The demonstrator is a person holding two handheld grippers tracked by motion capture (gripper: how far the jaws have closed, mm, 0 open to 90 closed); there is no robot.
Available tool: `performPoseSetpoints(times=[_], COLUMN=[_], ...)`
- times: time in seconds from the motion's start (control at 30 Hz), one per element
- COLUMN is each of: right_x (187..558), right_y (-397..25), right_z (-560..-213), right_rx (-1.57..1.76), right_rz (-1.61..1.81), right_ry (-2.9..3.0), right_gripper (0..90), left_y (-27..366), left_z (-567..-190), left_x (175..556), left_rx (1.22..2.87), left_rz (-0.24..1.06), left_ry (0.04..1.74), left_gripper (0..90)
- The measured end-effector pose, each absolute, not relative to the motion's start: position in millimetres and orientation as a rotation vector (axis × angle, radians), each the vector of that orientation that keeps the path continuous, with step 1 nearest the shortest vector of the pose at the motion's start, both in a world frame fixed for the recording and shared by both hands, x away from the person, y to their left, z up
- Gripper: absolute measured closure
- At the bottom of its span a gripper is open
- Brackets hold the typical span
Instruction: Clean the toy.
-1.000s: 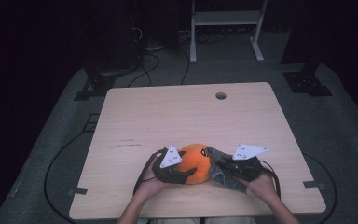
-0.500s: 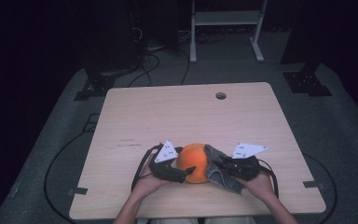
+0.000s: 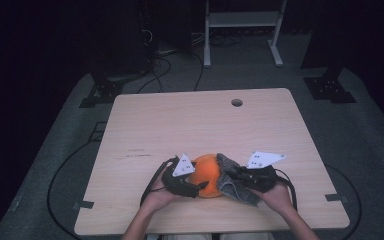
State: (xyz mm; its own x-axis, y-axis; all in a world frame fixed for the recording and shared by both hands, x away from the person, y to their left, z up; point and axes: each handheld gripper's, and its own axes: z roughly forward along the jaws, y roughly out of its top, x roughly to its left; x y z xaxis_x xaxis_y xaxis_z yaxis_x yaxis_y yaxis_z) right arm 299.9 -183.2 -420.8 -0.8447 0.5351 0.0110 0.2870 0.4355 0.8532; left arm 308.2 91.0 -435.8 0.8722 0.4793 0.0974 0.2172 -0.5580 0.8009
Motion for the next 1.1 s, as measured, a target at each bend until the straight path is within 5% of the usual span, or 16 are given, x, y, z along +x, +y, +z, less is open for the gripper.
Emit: performPoseSetpoints(times=[0.23, 0.57, 1.1], right_x=[304, 299, 299], right_y=[-195, -198, -196], right_z=[-429, -416, -417], right_rx=[0.780, 0.737, 0.700], right_rz=[1.338, 1.394, 1.432], right_ry=[2.444, 2.435, 2.495], right_gripper=[81.1, 81.1, 81.0], left_y=[95, 87, 85], left_z=[-430, -437, -436], left_x=[313, 308, 309], left_rx=[2.097, 2.134, 2.138], left_rz=[0.339, 0.392, 0.405], left_ry=[0.592, 0.506, 0.518], left_gripper=[13.9, 27.6, 28.4])
